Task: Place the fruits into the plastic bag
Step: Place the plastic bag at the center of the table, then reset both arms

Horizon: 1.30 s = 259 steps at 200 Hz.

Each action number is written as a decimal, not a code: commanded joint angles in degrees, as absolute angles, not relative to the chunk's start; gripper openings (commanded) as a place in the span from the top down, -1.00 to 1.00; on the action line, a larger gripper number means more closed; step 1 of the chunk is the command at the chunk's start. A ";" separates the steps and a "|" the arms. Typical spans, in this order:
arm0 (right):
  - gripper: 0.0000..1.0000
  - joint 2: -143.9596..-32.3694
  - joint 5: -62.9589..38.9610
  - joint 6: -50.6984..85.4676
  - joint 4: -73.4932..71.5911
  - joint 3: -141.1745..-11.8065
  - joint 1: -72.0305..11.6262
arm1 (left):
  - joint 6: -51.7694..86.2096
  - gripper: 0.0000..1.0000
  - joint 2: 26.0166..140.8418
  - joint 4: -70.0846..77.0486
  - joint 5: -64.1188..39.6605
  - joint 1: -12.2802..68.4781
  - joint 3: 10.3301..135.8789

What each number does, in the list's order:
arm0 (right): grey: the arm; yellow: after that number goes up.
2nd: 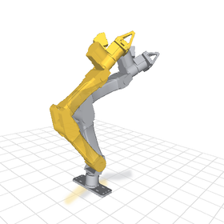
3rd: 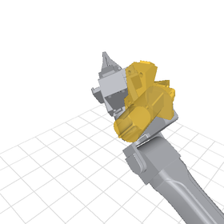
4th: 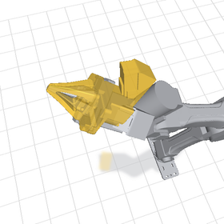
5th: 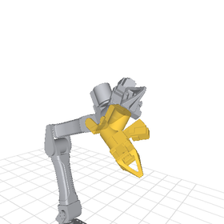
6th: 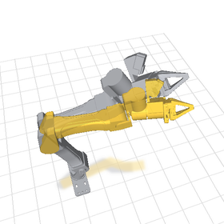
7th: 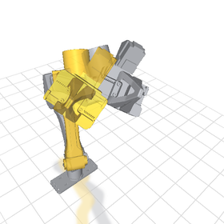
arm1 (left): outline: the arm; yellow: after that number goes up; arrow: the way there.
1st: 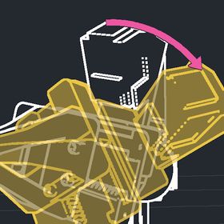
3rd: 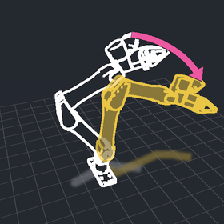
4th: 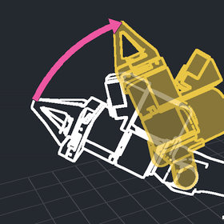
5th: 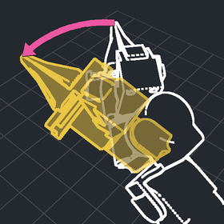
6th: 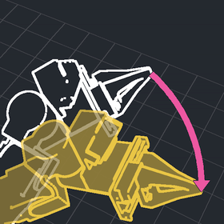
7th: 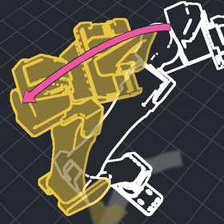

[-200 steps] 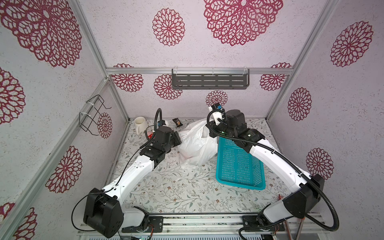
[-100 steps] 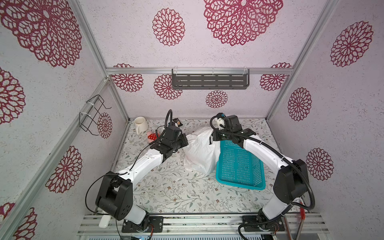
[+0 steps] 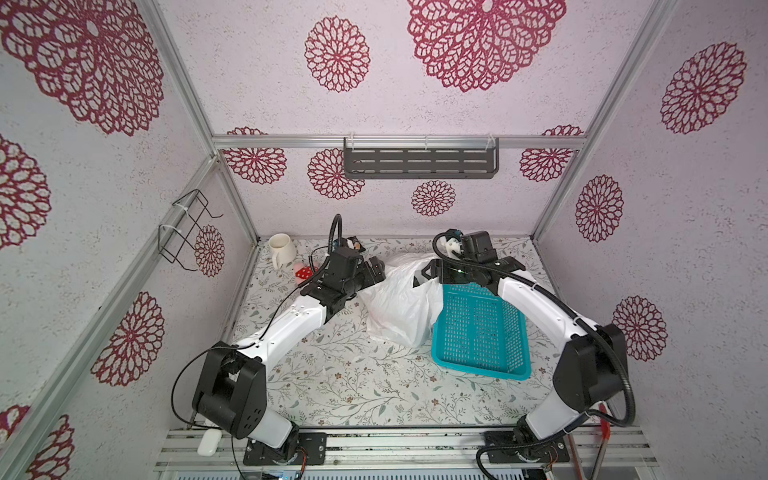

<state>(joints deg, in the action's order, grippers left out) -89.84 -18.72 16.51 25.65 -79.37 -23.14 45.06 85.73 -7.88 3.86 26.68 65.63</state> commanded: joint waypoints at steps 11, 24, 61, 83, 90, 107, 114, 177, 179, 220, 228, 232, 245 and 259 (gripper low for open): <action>-0.97 -80.34 -23.62 11.72 31.11 -77.71 -23.21 | 43.15 -0.98 78.99 -5.94 13.76 26.38 65.20; -0.98 -78.31 -25.02 10.02 33.51 -77.34 -23.24 | 43.76 -0.98 77.02 -7.13 18.76 26.34 64.15; -0.98 -72.19 -26.84 8.01 33.53 -74.39 -22.99 | 45.05 -0.98 71.93 -13.14 31.94 25.73 61.63; -0.98 -66.47 -13.88 11.43 27.25 -70.36 -19.84 | 45.74 -0.98 68.68 -19.35 42.44 25.08 59.52; -0.98 -64.39 -6.68 13.47 24.80 -68.10 -18.23 | 47.27 -0.98 67.78 -22.20 45.24 24.37 58.67; -0.98 -59.89 12.18 17.97 19.08 -61.60 -14.97 | 50.89 -0.98 65.23 -27.59 48.03 20.58 55.57; -0.98 -58.11 19.14 18.60 16.78 -58.64 -14.11 | 51.11 -0.98 64.22 -28.28 48.94 19.10 53.65; -0.98 -53.39 52.52 14.97 -11.68 -29.37 -11.46 | 41.71 -0.98 62.91 -14.61 62.04 13.93 38.80; -0.98 -53.51 53.27 15.25 -12.28 -28.74 -11.39 | 41.67 -0.98 63.34 -14.53 62.01 13.85 38.77; -0.98 -57.38 50.94 11.83 -27.33 -17.49 -9.44 | 35.32 -0.98 70.42 -4.07 59.75 12.74 38.03; -0.98 -58.68 48.57 11.64 -29.36 -16.32 -9.10 | 31.81 -0.98 70.89 1.05 57.15 12.37 37.21; -0.98 -59.49 48.03 12.01 -30.21 -15.85 -8.95 | 30.80 -0.98 71.12 2.48 56.15 12.14 37.11; -0.98 -62.69 45.93 13.74 -33.84 -14.30 -8.04 | 28.27 -0.98 72.33 7.01 54.10 11.05 36.79; -0.98 -66.17 44.12 12.82 -38.81 -13.17 -7.48 | 28.73 -0.98 73.56 6.32 51.42 8.96 37.99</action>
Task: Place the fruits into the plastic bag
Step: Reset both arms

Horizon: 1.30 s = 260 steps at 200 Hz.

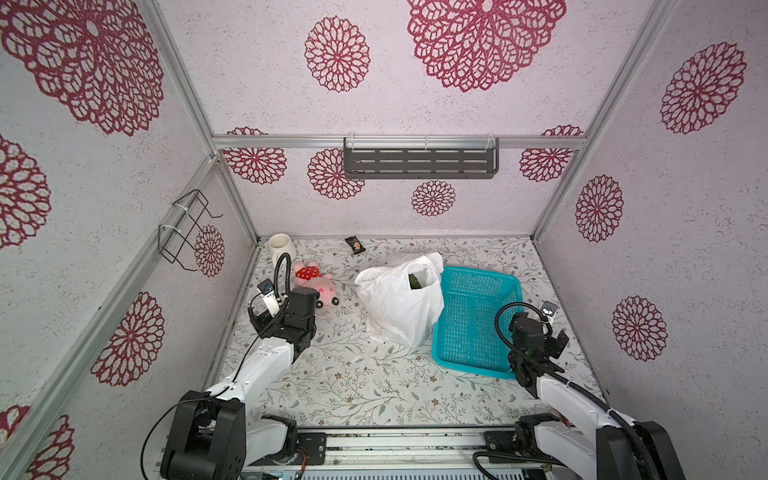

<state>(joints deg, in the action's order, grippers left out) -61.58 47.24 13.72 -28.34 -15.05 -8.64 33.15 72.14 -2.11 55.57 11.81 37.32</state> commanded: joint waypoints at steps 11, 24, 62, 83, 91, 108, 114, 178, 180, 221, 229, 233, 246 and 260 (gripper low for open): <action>-0.98 -68.59 42.52 11.30 -42.30 -13.78 -6.77 | 29.53 -0.98 74.00 5.21 48.86 7.08 38.72; -0.98 -72.19 41.61 9.19 -48.63 -14.03 -5.80 | 29.39 -0.98 74.18 3.62 47.28 6.08 39.32; -0.98 -82.60 22.71 6.22 -62.16 -15.02 -1.21 | 26.42 -0.98 74.45 1.17 47.05 5.30 40.25; -0.98 -88.57 10.64 1.61 -71.15 -14.00 -0.83 | 24.97 -0.97 73.49 3.03 43.77 4.42 38.97; -0.98 -87.23 8.13 1.59 -65.69 -15.39 -0.18 | 24.47 -0.98 73.39 3.57 42.27 4.10 38.75; -0.98 -87.83 7.60 1.43 -67.25 -15.13 0.00 | 24.06 -0.98 73.48 3.69 40.74 3.54 38.85; -0.98 -88.16 7.48 1.51 -68.38 -14.98 0.00 | 23.79 -0.98 73.48 3.61 40.44 3.33 38.83; -0.98 -87.98 7.65 1.40 -67.68 -15.11 0.00 | 16.97 -0.98 73.85 16.75 41.09 3.05 29.97; -0.98 -87.91 7.65 1.38 -67.65 -15.09 0.00 | 17.03 -0.98 73.57 18.65 41.17 3.00 28.83; -0.98 -87.97 7.67 1.37 -67.84 -14.95 0.00 | 19.46 -0.97 71.42 44.55 40.03 1.09 15.57; -0.98 -87.97 7.66 1.46 -67.73 -15.03 0.00 | 19.36 -0.98 70.92 44.06 38.17 0.72 15.56; -0.98 -87.98 7.65 1.42 -67.81 -15.11 0.00 | 19.21 -0.98 70.70 44.11 36.60 0.39 15.38; -0.98 -87.98 7.65 1.45 -67.71 -15.09 0.00 | 18.43 -0.98 70.81 44.24 32.96 -0.76 15.48; -0.98 -87.98 7.65 1.45 -67.75 -15.12 0.00 | 16.83 -0.99 71.64 42.95 30.44 -1.40 16.78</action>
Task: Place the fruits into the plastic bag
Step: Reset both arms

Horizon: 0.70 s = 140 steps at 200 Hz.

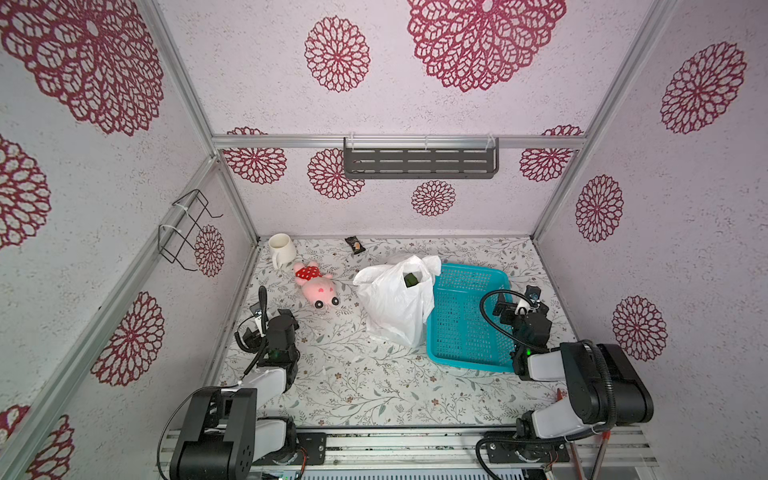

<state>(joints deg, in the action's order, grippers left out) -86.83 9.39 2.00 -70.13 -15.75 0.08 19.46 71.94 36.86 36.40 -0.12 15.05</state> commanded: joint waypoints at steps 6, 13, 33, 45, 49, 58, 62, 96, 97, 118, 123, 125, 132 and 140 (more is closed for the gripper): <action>-0.98 -87.97 7.65 1.33 -67.76 -15.11 0.00 | 16.29 -1.00 72.11 41.95 30.68 -1.41 17.74; -0.98 -87.98 7.66 1.47 -67.76 -15.12 0.00 | 15.16 -1.00 73.06 41.97 31.16 -1.49 18.56; -0.98 -87.98 7.65 1.39 -67.76 -15.10 0.00 | 12.17 -0.99 76.33 42.81 30.95 -1.67 20.75; -0.98 -87.97 7.65 1.41 -67.76 -15.09 -0.01 | 10.75 -0.97 77.39 41.01 28.28 -1.67 22.41; -0.98 -87.98 7.65 1.41 -67.76 -15.06 0.00 | 10.36 -0.97 77.55 40.50 26.91 -1.63 22.76; -0.98 -87.98 7.66 1.41 -67.76 -15.09 0.00 | 9.68 -0.97 77.78 39.47 24.83 -1.67 23.45; -0.98 -87.98 7.66 1.42 -67.76 -15.10 0.00 | 9.59 -0.97 77.87 39.16 24.38 -1.67 23.65; -0.98 -87.98 7.65 1.37 -67.76 -15.12 -0.01 | 8.30 -0.95 79.24 40.84 21.48 -3.17 24.15; -0.98 -87.98 7.65 1.39 -67.76 -15.12 0.00 | 8.24 -0.95 79.30 40.94 21.38 -3.21 24.07; -0.98 -87.98 7.65 1.38 -67.76 -15.05 0.00 | 6.46 -0.90 83.62 48.81 17.20 -4.19 22.27; -0.98 -87.96 7.67 1.39 -67.75 -15.12 0.00 | 6.20 -0.89 85.30 50.52 16.35 -4.30 22.24; -0.98 -87.91 7.65 1.36 -67.76 -15.05 0.00 | 6.12 -0.88 85.90 51.04 16.02 -4.30 22.28; -0.98 -87.97 7.65 1.37 -67.70 -15.04 -0.02 | 5.70 -0.87 88.13 52.34 14.53 -4.22 22.47; -0.98 -87.97 7.65 1.39 -67.75 -15.09 0.00 | 4.92 -0.90 89.86 55.44 14.00 -4.26 22.49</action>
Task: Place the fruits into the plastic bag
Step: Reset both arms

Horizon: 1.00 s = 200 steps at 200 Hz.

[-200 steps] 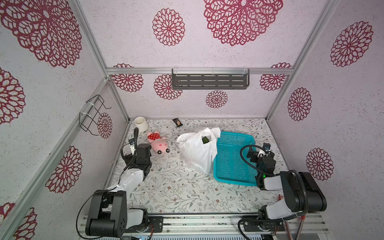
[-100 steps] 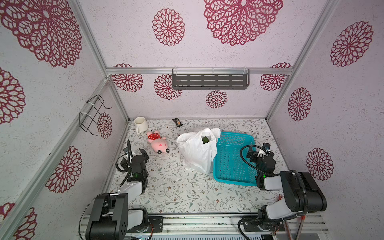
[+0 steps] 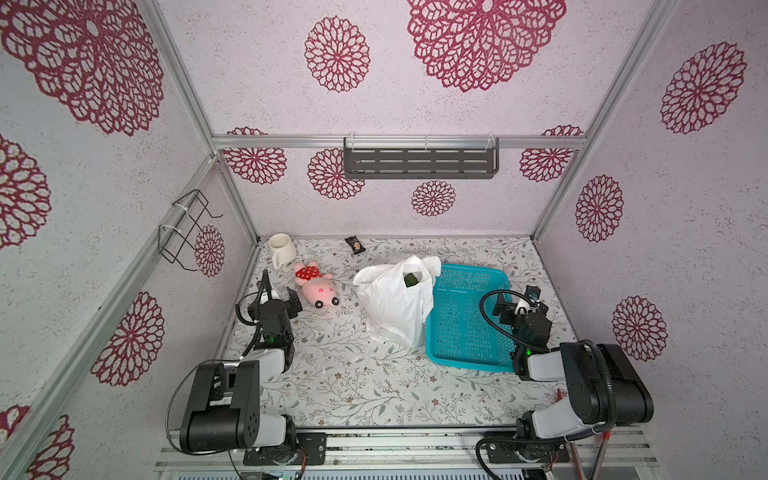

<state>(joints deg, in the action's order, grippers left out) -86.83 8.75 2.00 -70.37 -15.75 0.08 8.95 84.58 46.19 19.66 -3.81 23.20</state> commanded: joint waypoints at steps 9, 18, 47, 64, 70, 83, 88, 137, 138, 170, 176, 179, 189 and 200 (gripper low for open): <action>-0.98 -87.98 7.65 1.45 -67.76 -15.12 0.00 | 6.35 -0.96 88.62 51.17 15.94 -4.48 23.52; -0.98 -87.98 7.65 1.41 -67.75 -15.11 0.00 | 7.35 -0.98 88.29 48.52 15.77 -5.00 24.44; -0.98 -87.98 7.98 1.32 -67.57 -15.16 -0.09 | 8.39 -0.98 88.77 49.22 14.09 -6.39 24.41; -0.98 -87.93 8.01 1.31 -67.76 -15.08 -0.17 | 7.60 -0.98 89.09 51.79 17.41 -5.08 23.52; -0.98 -87.89 8.00 1.31 -67.74 -15.05 -0.17 | 7.47 -0.98 89.20 52.20 17.60 -4.83 23.55; -0.98 -87.89 8.00 1.31 -67.72 -14.98 -0.18 | 7.51 -0.98 89.04 51.71 17.78 -4.83 23.49; -0.98 -87.94 8.00 1.32 -67.75 -15.02 -0.18 | 7.47 -0.98 89.11 51.83 17.75 -4.83 23.49; -0.98 -88.02 8.02 1.25 -67.76 -15.10 -0.18 | 7.47 -0.98 89.32 51.38 17.67 -4.83 23.87; -0.98 -88.00 8.01 1.29 -67.76 -15.11 -0.18 | 7.47 -0.98 89.31 51.40 17.67 -4.83 23.89; -0.98 -87.99 8.00 1.23 -67.58 -15.22 -0.18 | 7.47 -0.98 89.74 49.97 17.10 -5.09 24.77; -0.98 -87.98 8.08 1.24 -67.54 -15.18 -0.15 | 7.61 -0.98 89.69 49.55 16.28 -5.34 25.02; -0.98 -87.98 8.07 1.23 -67.56 -15.26 -0.17 | 7.79 -0.98 89.66 49.20 15.38 -5.77 25.19; -0.98 -87.98 8.09 1.23 -67.55 -15.19 -0.18 | 8.36 -0.98 89.33 48.95 13.72 -6.66 25.04; -0.98 -87.98 8.04 1.25 -67.63 -15.17 -0.18 | 8.26 -0.97 88.97 49.81 13.75 -6.59 24.40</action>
